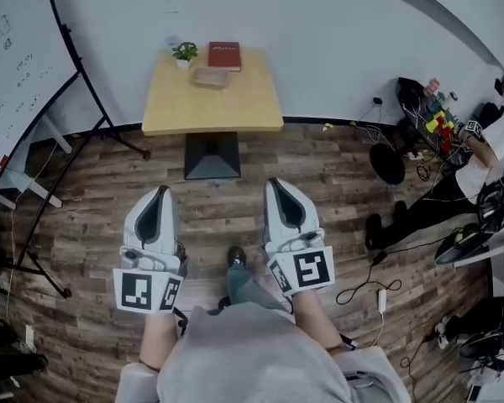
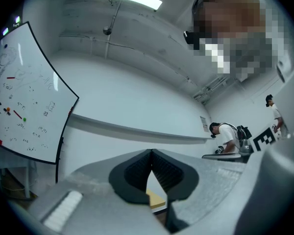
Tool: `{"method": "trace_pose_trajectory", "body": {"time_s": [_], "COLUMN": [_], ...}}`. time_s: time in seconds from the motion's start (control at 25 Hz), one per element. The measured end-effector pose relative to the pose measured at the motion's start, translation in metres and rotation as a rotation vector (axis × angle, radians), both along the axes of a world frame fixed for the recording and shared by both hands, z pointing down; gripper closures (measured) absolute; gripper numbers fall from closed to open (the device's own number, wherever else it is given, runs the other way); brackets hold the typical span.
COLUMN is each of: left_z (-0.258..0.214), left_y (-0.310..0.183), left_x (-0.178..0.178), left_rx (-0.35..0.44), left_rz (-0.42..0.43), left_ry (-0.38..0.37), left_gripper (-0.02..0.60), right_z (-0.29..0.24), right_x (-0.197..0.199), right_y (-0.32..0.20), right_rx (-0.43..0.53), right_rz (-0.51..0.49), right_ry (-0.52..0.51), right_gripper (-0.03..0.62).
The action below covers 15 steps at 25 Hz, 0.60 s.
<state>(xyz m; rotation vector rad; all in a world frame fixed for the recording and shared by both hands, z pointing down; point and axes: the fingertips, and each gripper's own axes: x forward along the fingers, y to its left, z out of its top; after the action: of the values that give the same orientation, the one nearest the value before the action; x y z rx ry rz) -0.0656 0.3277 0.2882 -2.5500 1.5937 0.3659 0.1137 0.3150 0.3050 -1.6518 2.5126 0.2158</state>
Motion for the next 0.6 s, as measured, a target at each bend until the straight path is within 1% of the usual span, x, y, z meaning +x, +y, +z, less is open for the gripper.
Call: {"method": "trace_pose_trajectory", "body": {"time_s": [0.32,0.6], "left_z": [-0.007,-0.013], "left_y": [-0.062,-0.111], "left_x": [0.003,0.003], "left_rx": [0.013,0.017], "left_rz": [-0.002,-0.018], "left_ry": [-0.017,-0.018], "left_gripper": [0.577,0.577], "right_z": [-0.008,-0.014], "right_x": [-0.001,-0.005], "right_y": [-0.068,-0.122], "right_rx": [0.010,0.010], "right_rz": [-0.014,-0.047], "right_ry": [-0.015,-0.009], "right_gripper": [0.594,0.594]}}
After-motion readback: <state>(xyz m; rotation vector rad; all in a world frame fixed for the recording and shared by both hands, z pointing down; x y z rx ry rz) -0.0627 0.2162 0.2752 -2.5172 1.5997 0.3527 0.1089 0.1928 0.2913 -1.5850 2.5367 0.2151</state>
